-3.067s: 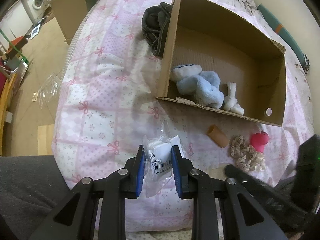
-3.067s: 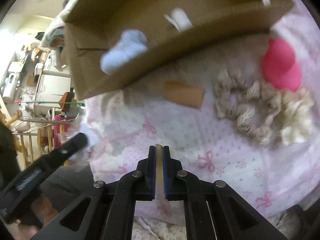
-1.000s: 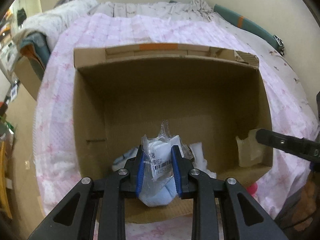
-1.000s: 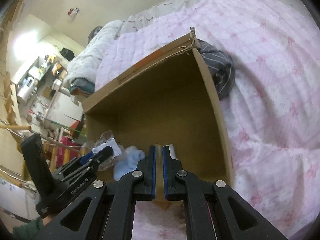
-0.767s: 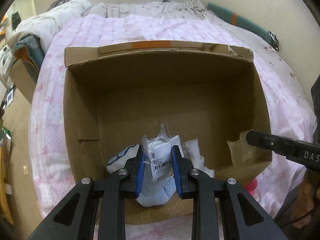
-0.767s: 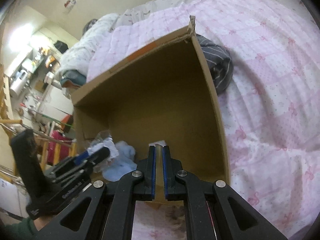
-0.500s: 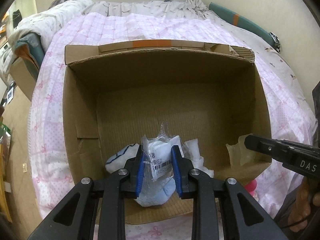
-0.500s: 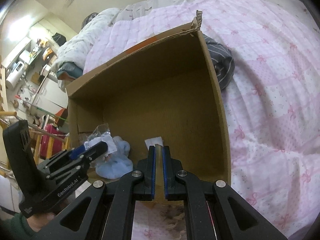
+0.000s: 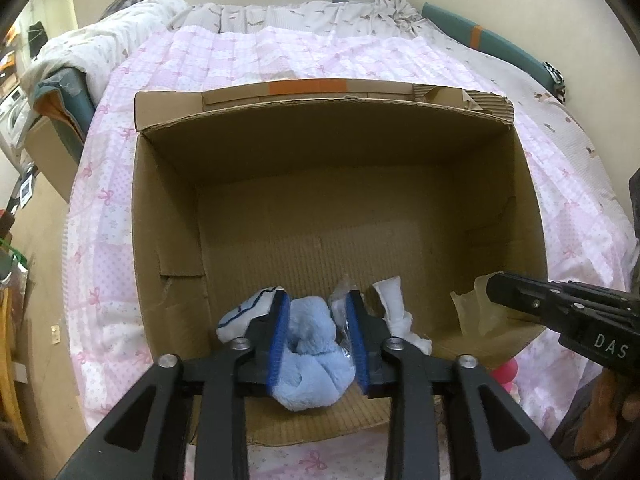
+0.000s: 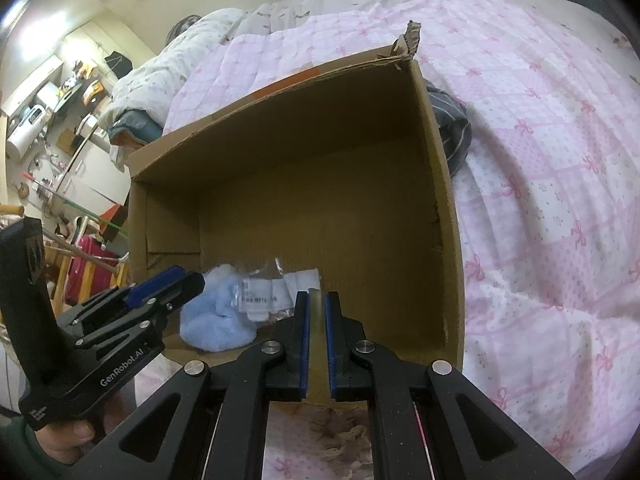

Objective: Organize soft objects
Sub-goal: 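Open both tools to release the packet and tube in the box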

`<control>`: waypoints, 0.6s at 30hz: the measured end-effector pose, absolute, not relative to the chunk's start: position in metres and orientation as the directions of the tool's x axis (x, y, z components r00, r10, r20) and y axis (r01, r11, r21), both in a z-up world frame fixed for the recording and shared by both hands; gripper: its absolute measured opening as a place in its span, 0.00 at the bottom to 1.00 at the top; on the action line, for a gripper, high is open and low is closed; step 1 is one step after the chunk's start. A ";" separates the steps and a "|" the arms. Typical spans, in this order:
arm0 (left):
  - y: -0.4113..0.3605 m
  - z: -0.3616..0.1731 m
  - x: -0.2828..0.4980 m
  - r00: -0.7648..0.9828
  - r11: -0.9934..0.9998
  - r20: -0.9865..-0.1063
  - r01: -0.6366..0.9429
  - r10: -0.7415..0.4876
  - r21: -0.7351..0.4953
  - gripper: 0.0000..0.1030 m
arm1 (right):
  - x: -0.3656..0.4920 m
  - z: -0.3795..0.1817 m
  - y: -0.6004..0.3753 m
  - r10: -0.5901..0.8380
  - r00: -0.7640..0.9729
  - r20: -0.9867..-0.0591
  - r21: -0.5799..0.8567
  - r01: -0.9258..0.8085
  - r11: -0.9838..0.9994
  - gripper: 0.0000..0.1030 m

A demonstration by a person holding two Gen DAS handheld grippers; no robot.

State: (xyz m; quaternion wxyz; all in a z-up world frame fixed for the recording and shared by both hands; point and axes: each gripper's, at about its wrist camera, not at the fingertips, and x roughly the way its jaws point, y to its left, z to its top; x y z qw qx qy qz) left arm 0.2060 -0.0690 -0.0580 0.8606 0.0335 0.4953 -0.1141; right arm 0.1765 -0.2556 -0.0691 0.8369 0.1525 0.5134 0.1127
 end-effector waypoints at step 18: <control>-0.066 -0.055 0.205 0.504 0.981 -0.855 0.195 -0.121 -0.024 0.63 | 0.177 -0.064 -0.278 0.392 0.514 -0.763 0.480 0.044 0.876 0.74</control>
